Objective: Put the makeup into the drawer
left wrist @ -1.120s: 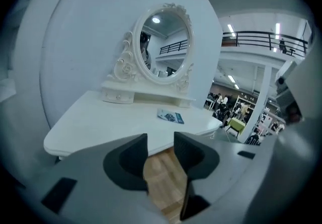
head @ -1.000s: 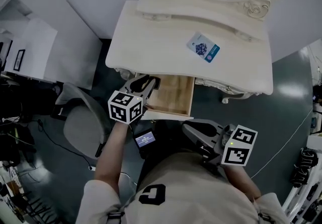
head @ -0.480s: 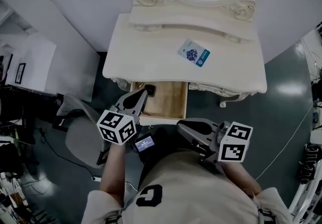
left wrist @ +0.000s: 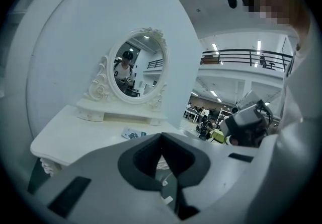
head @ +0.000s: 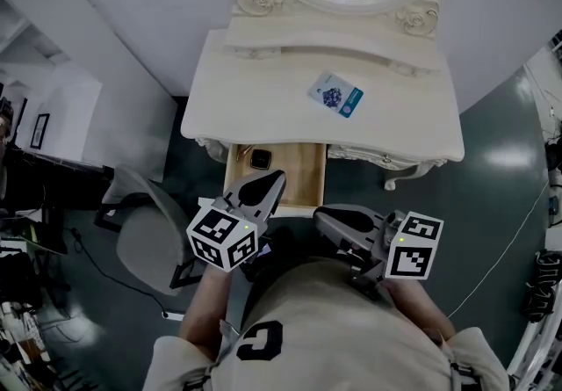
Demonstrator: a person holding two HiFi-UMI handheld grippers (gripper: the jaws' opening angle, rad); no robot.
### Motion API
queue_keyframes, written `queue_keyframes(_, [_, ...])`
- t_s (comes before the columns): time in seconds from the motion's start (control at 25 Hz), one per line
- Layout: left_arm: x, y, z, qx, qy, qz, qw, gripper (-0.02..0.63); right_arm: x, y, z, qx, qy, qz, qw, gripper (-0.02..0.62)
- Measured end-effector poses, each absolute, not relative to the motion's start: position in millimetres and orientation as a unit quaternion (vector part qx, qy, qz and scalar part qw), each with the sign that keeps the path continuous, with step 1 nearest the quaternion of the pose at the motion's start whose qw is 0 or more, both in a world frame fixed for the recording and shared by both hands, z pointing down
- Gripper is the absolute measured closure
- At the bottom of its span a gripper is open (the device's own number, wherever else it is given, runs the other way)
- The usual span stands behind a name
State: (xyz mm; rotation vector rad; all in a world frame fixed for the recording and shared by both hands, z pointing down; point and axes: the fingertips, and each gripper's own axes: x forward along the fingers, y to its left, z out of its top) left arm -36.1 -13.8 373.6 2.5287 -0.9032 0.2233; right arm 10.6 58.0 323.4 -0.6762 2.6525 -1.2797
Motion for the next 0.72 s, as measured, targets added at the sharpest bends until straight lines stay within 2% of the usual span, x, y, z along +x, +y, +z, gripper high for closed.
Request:
queue_keyframes(0.36, [-38.4, -14.0, 366.7, 0.92, -0.322, 0.081, 0.207, 0.549, 7.1, 55.5, 322.5, -0.237, 0.873, -0.422, 0.057, 0.568])
queue_keyframes(0.72, [-40.5, -31.1, 385.9, 0.926, -0.307, 0.141, 0.17, 0.549, -11.9, 54.1, 329.8, -0.252, 0.868, -0.426, 0.047, 0.568])
